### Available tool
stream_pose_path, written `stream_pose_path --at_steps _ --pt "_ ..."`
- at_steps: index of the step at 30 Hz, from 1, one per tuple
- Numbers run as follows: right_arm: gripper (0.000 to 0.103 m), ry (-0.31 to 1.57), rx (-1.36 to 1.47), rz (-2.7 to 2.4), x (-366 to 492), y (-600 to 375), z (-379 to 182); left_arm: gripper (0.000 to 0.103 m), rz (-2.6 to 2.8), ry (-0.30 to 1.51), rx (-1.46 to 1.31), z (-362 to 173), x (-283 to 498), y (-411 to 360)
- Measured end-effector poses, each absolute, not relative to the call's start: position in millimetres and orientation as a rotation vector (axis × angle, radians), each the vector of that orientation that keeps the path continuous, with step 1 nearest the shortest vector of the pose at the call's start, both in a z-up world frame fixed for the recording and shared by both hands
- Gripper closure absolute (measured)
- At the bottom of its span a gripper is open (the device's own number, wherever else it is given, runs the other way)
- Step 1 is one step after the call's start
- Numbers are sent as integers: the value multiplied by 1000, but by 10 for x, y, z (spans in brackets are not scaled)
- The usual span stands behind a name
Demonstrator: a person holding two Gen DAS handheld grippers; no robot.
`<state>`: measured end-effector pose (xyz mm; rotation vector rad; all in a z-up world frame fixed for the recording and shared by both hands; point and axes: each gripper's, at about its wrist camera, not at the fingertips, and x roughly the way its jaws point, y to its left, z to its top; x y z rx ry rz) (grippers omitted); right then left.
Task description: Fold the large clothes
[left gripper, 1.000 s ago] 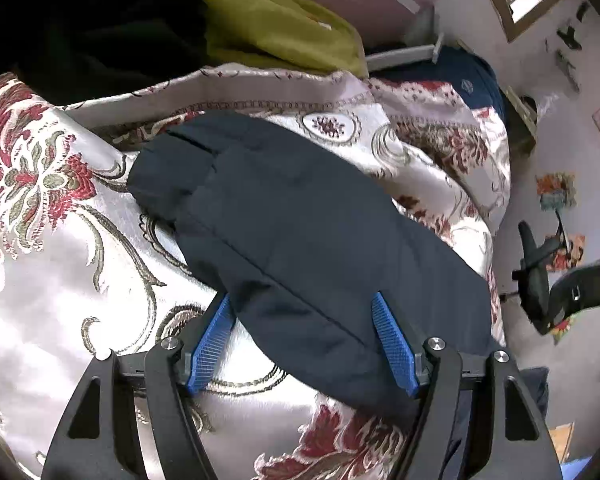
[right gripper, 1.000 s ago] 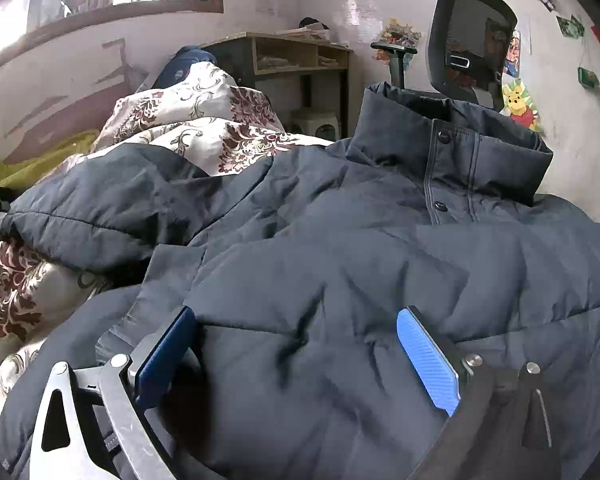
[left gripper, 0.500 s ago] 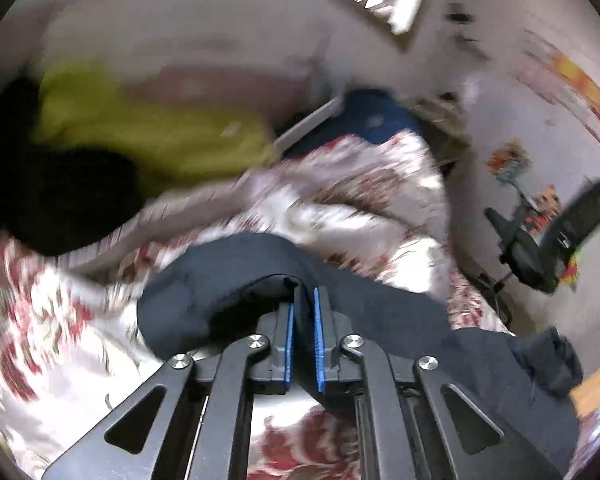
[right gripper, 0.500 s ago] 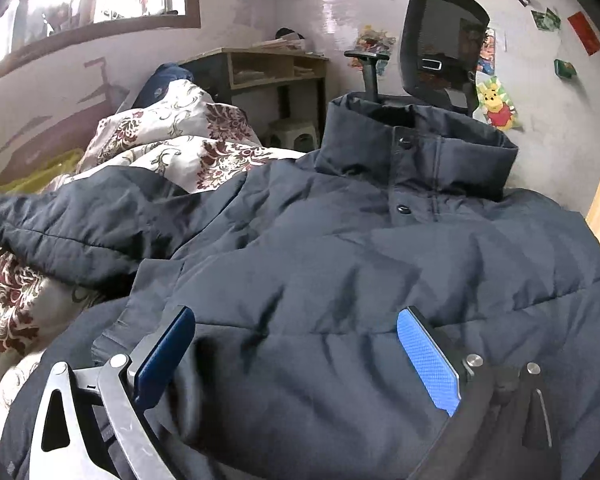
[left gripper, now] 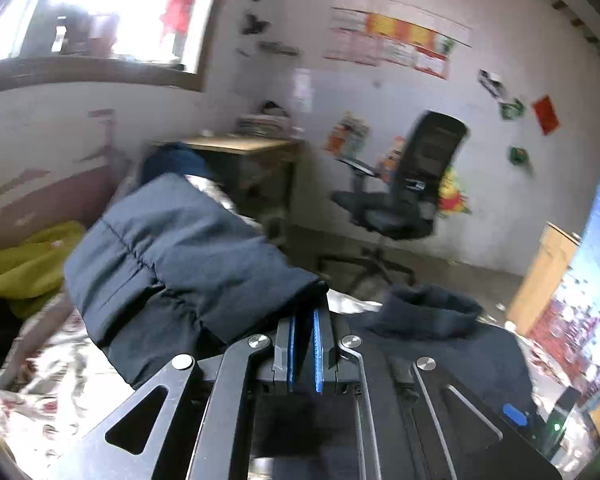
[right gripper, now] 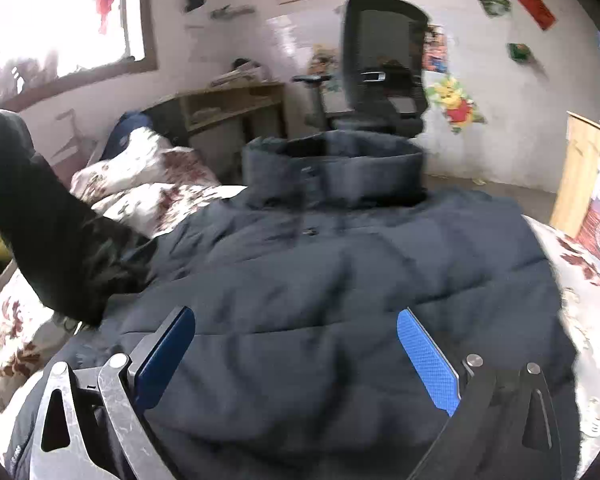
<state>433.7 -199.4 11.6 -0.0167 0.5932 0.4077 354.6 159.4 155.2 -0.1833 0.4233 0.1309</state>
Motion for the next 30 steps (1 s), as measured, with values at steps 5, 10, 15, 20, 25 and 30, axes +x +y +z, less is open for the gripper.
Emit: stream_pose_path --at_steps 5,10,15,20,25,30 --pt "1 584 6 341 4342 -2467 156 98 -6 471 -134 1406 3792 971" --pt "1 595 -17 281 4323 -2818 105 98 -83 540 -172 1064 3985 426" --pt "1 622 -18 246 4338 -3084 34 98 -178 614 -154 714 4122 -67" --pt "1 642 -66 206 4303 -3211 -14 98 -262 708 -125 411 4169 -369" --pt "1 661 -77 193 4278 -3265 -50 98 -300 795 -106 177 4094 -422" --pt "1 666 -81 183 4261 -3291 -44 98 -313 838 -91 97 3984 -392"
